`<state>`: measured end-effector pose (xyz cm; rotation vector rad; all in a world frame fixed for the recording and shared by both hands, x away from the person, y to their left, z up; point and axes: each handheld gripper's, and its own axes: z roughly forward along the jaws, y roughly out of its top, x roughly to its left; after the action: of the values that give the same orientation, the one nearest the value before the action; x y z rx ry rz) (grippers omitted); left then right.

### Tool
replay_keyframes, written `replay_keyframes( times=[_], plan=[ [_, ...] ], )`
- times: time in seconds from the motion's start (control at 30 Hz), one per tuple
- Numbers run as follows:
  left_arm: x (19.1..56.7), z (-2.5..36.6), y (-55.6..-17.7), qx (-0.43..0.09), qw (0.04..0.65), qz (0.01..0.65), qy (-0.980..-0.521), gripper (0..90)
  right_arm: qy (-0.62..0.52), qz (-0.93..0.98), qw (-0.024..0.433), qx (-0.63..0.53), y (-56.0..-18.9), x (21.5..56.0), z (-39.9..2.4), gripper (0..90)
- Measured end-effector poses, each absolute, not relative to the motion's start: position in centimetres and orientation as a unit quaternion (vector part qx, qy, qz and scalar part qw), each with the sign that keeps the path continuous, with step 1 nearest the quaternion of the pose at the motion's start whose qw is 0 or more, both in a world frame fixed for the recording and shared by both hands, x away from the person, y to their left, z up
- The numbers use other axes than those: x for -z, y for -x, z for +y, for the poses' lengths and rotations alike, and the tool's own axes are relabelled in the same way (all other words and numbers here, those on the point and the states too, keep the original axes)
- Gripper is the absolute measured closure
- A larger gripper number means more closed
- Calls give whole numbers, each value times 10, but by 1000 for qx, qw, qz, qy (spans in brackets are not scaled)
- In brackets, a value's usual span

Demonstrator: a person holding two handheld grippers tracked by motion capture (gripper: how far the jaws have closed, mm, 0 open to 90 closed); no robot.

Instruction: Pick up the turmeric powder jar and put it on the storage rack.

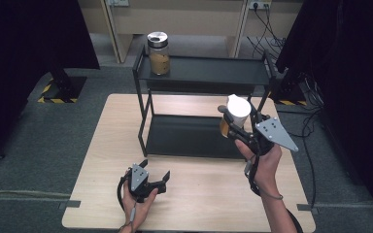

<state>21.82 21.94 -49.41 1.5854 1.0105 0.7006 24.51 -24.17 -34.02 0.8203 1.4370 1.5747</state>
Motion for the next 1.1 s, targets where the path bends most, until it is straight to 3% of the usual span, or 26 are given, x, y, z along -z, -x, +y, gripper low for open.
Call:
replay_keyframes(
  times=[1.1],
  plan=[
    [494,218,-218,-298,535,422,-668,42,-333,559,420,-633,-260,297,-236,311]
  ],
)
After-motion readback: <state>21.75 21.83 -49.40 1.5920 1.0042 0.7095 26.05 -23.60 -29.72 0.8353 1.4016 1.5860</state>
